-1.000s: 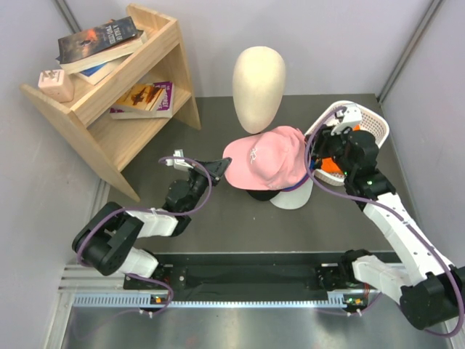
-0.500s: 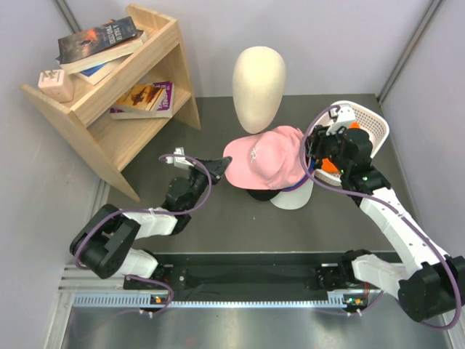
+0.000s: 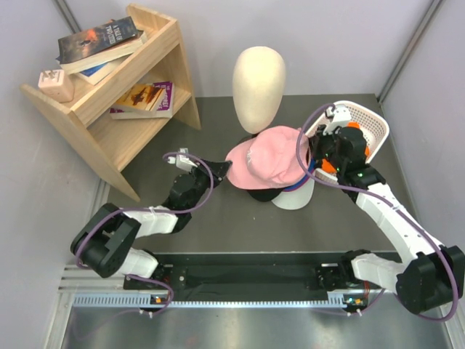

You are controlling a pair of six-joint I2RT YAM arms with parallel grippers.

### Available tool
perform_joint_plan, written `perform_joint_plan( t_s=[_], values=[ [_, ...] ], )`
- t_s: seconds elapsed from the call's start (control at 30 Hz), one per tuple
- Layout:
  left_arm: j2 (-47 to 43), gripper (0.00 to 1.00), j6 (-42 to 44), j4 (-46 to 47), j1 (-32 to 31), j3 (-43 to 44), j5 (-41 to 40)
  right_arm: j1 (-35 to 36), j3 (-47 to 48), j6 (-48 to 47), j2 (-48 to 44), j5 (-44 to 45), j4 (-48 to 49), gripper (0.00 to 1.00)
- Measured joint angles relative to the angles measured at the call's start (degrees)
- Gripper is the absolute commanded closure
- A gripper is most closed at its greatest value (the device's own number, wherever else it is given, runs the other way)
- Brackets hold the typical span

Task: Stack the hats

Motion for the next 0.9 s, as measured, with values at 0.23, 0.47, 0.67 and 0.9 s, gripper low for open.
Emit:
perform_joint_plan(
  t_s=[0.23, 0.47, 0.67, 0.9],
  values=[
    [4.37, 0.53, 4.35, -15.39, 0.76, 1.22, -0.46, -0.04, 0.0, 0.13, 0.76, 3.43, -0.52, 1.0],
    [8.17, 0.49, 6.05, -19.71, 0.72, 3.43, 1.25, -0.07, 0.0, 0.13, 0.85, 4.44, -0.55, 1.0],
    [3.43, 0.31, 7.41, -24.55, 0.66, 3.5, -1.29, -0.07, 0.0, 0.13, 0.85, 4.87, -0.68, 0.95],
    [-12.55, 0.11, 12.9, -38.4, 0.68, 4.87, -8.72, -0.13, 0.0, 0.07, -0.04, 6.05, -3.21, 0.44]
  ],
)
